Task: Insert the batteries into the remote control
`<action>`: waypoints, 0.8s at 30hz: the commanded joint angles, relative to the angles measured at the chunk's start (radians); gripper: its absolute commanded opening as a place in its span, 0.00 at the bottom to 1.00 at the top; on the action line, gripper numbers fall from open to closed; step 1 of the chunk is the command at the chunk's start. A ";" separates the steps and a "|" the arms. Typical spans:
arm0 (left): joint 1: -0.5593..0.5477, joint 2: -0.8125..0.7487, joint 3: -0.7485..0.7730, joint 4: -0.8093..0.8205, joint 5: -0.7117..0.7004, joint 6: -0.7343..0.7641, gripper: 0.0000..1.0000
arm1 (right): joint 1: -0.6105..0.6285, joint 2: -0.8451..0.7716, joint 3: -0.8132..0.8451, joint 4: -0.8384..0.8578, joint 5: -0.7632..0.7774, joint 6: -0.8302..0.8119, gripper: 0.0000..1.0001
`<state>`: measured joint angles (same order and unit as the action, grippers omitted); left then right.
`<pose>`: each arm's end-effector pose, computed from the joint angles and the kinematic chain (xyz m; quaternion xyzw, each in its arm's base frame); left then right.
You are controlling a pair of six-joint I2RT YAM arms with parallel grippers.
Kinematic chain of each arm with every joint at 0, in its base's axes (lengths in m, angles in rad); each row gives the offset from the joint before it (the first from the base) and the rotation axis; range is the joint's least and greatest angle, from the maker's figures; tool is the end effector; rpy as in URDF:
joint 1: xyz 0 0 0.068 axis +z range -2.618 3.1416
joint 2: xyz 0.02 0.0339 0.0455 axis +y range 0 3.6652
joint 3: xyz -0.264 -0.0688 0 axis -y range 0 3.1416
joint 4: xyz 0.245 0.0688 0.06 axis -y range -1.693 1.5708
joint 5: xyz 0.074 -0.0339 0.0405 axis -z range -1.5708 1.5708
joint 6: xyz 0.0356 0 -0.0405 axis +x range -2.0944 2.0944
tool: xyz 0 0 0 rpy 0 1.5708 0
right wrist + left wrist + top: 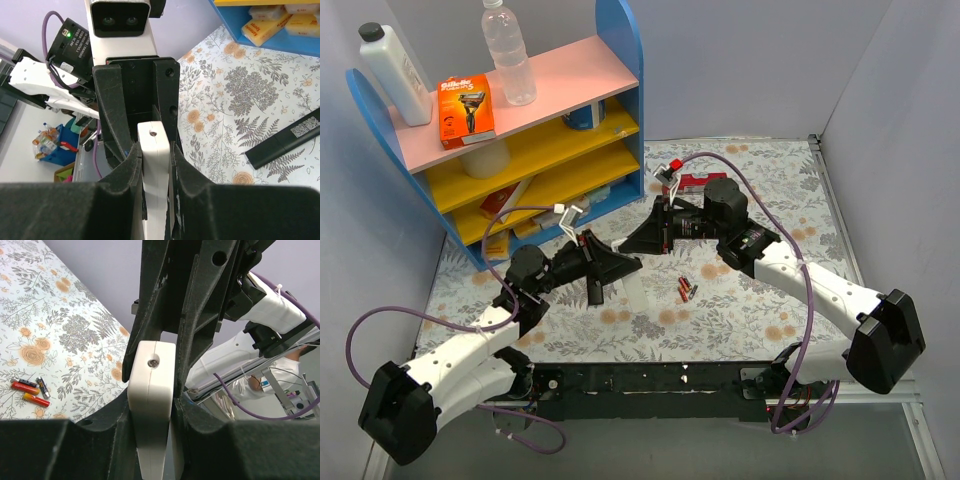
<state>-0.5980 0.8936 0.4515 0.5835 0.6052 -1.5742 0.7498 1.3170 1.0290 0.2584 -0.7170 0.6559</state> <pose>0.1571 -0.1316 0.2832 -0.0946 0.6581 -0.7289 0.1631 0.2083 0.2260 0.3540 -0.2757 0.6597 0.6137 0.3350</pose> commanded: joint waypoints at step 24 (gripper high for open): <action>0.003 0.129 -0.135 0.093 -0.507 -0.283 0.00 | 0.118 -0.266 -0.256 -0.282 0.712 -0.037 0.76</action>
<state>-0.5976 1.0103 0.3553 0.5007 0.1455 -1.8103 0.8375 1.0748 0.7815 -0.0822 -0.1482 0.4915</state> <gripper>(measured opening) 0.245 0.751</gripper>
